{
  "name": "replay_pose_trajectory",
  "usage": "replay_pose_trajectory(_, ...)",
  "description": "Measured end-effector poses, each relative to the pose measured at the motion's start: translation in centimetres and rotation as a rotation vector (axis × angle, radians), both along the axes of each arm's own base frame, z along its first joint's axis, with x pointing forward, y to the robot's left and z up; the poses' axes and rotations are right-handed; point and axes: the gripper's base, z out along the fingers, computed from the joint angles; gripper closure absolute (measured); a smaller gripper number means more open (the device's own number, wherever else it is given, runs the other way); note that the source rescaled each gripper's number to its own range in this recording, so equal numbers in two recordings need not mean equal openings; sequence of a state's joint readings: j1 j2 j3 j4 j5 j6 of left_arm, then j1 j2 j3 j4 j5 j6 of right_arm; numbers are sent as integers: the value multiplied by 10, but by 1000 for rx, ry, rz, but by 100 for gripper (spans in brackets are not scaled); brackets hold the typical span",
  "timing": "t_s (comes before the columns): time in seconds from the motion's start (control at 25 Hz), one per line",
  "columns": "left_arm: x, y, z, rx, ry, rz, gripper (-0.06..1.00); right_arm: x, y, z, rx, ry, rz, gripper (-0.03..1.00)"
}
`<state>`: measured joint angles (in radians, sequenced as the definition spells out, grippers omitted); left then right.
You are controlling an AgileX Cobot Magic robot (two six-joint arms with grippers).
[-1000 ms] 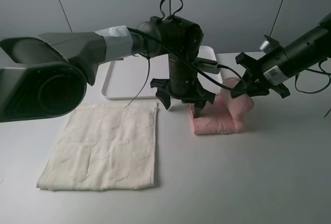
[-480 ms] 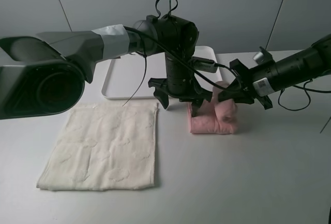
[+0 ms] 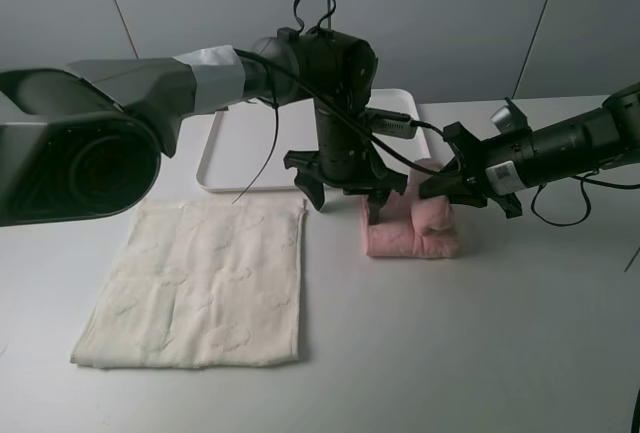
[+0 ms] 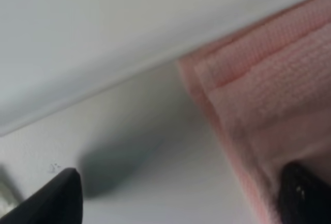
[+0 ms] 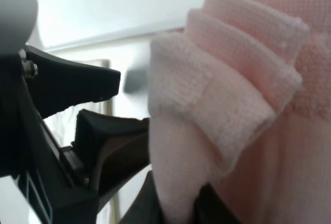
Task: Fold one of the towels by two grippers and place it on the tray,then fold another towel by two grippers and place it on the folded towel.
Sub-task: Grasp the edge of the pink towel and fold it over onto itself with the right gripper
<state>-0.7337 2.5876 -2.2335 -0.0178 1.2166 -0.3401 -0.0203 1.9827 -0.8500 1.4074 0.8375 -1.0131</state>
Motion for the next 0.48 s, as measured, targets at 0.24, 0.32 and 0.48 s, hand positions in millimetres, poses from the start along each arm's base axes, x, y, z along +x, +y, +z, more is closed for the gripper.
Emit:
replay_pose_trajectory(0.24, 6, 5, 3, -26, 8, -17, -3, 1, 0, 1, 5, -9, -5, 92)
replay_pose_trajectory(0.32, 10, 5, 9, -45, -5, -13, -3, 1, 0, 1, 4, -11, -4, 92)
replay_pose_trajectory(0.48, 19, 5, 24, -86, -50, -40, -3, 1, 0, 1, 4, -12, -4, 92)
